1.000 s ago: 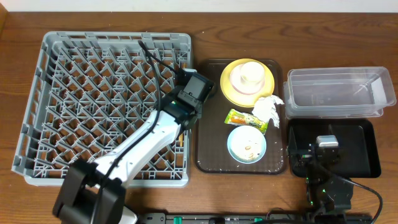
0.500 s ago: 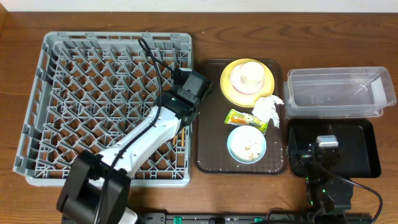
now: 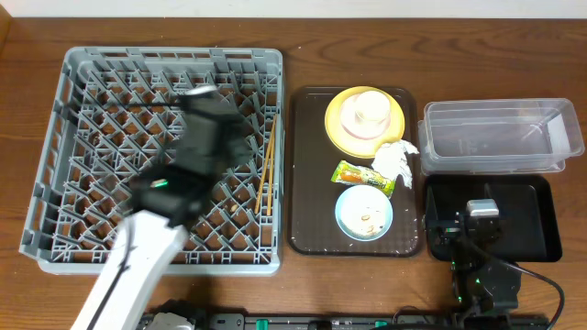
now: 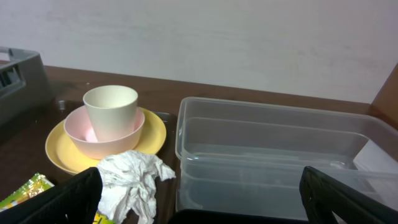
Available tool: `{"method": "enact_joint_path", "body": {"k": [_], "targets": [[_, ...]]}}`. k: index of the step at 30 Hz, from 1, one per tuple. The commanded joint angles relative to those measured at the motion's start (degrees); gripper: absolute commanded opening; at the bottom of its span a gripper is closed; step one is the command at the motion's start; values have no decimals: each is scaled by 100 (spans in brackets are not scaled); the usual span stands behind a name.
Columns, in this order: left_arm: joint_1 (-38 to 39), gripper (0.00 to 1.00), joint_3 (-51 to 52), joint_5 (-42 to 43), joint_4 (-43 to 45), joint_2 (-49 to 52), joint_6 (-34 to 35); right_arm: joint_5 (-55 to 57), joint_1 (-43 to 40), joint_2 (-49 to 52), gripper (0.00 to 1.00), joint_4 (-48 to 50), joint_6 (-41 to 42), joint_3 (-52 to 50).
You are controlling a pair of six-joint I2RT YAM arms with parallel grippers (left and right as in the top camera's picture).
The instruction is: Sort waste into correct bins and load items into the dishwasher rack
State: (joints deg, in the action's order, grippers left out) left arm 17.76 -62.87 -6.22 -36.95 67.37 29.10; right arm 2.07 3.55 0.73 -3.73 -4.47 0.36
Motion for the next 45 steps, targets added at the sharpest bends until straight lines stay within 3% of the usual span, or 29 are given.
{"method": "enact_joint_path", "body": {"k": [1,5,8,12,18,23,28,31,35,37,39,45], "targets": [[-1023,54,-162,2035,-260,-319,295,0,-50,-2,99,87,-33,-4],[-2326,69,-162,3388,-791,-428,293,-468,-48,-2,99,4,122,-4],[-2850,79,-153,3399,-1231,-407,291,-1338,-50,-2,99,142,697,-4],[-3259,83,-149,3381,-1405,-372,293,-1755,-48,9,99,-166,1526,144],[-3340,87,-149,3381,-1405,-367,293,-1707,-50,748,99,-1211,1554,1576],[-3340,88,-149,3381,-1405,-367,293,-1775,-48,2686,99,-2046,1488,3604],[-3340,88,-149,3381,-1405,-367,293,-2271,-48,5982,99,-5119,896,7023],[-3340,88,-149,3381,-1405,-367,293,-2424,-48,7420,99,-6002,1023,8487],[-3340,89,-149,3381,-1405,-367,293,-3987,-20,9018,99,-6529,1314,9853],[-3340,89,-149,3381,-1405,-367,293,-4809,120,9501,79,-6443,1388,9934],[-3340,89,-149,3381,-1405,-367,293,-4793,378,9895,69,-6535,1384,9914],[-3340,89,-149,3381,-1405,-367,293,-2203,1488,10306,56,-7044,1519,9423]]}}
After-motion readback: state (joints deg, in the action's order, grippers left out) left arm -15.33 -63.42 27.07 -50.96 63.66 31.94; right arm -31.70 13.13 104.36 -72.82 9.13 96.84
